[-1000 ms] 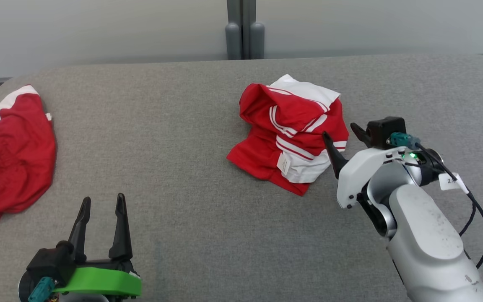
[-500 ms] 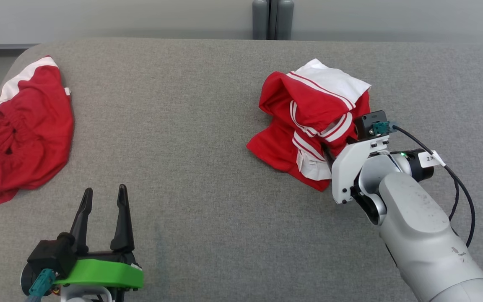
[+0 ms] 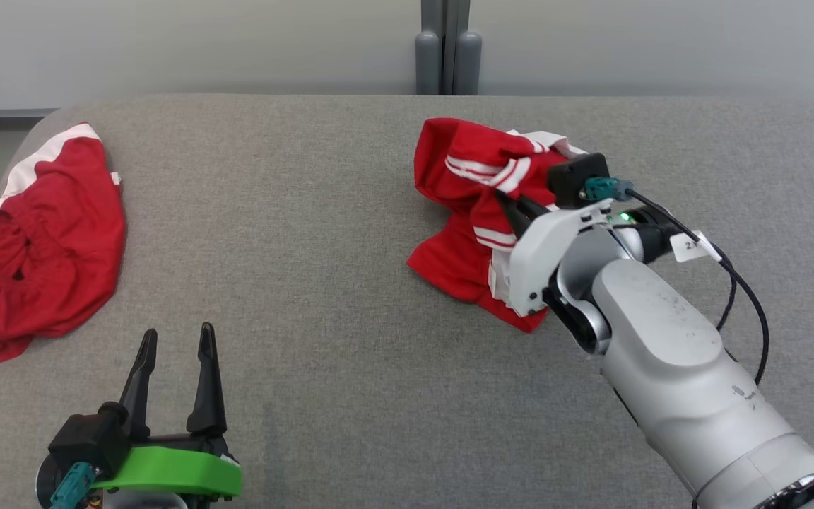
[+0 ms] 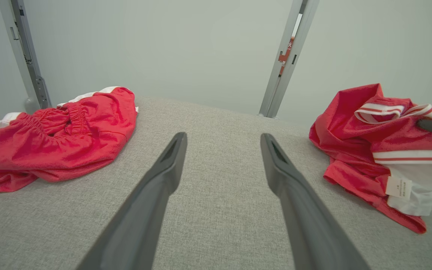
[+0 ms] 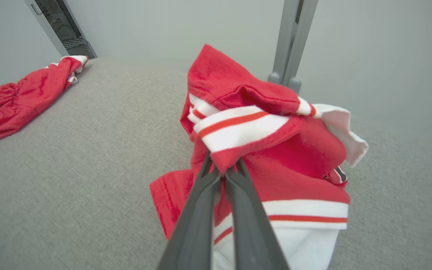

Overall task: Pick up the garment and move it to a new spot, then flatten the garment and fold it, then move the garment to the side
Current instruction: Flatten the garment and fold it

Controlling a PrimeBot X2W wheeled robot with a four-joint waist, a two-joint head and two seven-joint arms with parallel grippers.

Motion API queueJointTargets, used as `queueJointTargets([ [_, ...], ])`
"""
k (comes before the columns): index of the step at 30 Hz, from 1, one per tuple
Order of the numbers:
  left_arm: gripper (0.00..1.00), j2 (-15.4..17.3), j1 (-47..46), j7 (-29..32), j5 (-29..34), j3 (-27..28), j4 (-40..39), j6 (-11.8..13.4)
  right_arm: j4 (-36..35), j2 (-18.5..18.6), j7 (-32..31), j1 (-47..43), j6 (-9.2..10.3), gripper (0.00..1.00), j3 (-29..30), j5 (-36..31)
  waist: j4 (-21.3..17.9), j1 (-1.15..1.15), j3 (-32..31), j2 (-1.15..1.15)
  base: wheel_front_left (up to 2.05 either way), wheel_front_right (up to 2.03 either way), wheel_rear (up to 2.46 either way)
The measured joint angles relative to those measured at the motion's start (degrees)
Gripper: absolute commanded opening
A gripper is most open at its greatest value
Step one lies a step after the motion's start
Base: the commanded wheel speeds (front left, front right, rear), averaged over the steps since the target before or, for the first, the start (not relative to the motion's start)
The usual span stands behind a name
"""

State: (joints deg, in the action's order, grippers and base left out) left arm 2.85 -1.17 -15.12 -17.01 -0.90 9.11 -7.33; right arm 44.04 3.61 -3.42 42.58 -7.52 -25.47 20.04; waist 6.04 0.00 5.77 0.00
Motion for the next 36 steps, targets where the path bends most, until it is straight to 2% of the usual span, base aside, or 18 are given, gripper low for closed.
queueJointTargets([
  [6,1.0,0.0,0.38,0.0,0.11,0.24,-0.44,-0.01,-7.78,-0.59,-0.91,6.59,0.0,0.0,-6.71,7.7,-1.1,0.0,-0.53,0.0,0.0,0.0,0.0],
  [12,1.0,0.0,0.21,0.0,-0.01,-0.65,-0.47,-0.01,-9.58,-0.67,-1.46,14.44,0.0,0.0,-11.18,13.12,-0.75,0.0,-0.15,0.0,0.0,0.0,0.0],
  [17,1.0,0.0,0.22,0.0,-0.26,-1.16,0.01,-0.03,-10.76,-0.73,1.34,19.97,0.0,0.0,-13.48,23.25,-0.23,0.0,-0.62,0.0,0.0,0.0,0.0],
  [19,1.0,0.0,0.35,0.0,-0.26,-1.33,0.22,-0.03,-9.51,-0.71,3.41,22.68,0.0,0.0,-15.0,23.54,-0.12,0.0,-1.09,0.0,0.0,0.0,0.0],
  [22,1.0,-0.01,0.64,0.0,-0.34,-1.47,0.35,-0.04,-8.42,-0.71,6.8,25.76,0.0,0.0,-15.81,27.99,0.03,0.0,-1.79,0.0,0.0,0.0,0.0],
  [26,1.0,-0.01,1.13,0.0,-0.32,-1.59,0.52,-0.04,-7.77,-0.75,11.02,28.05,0.02,0.0,-15.55,41.13,-0.04,0.0,-2.66,0.0,0.0,0.0,0.0],
  [28,1.0,-0.01,1.62,0.0,-0.22,-1.32,0.49,-0.04,-6.21,-0.76,13.77,30.92,0.03,0.0,-16.33,44.18,-0.4,0.0,-2.84,0.0,0.0,0.0,0.0],
  [32,1.0,-0.01,1.65,0.0,-0.08,-1.53,0.37,-0.04,-2.32,-0.79,16.53,35.01,0.02,0.0,-17.88,48.77,-1.29,0.0,-2.59,0.0,0.0,0.0,0.0],
  [36,1.0,-0.01,1.62,0.0,-0.09,-1.9,0.08,-0.04,6.06,-0.88,17.36,33.45,0.02,0.0,-20.03,46.31,-2.02,0.0,-2.01,0.0,0.0,0.0,0.0],
])
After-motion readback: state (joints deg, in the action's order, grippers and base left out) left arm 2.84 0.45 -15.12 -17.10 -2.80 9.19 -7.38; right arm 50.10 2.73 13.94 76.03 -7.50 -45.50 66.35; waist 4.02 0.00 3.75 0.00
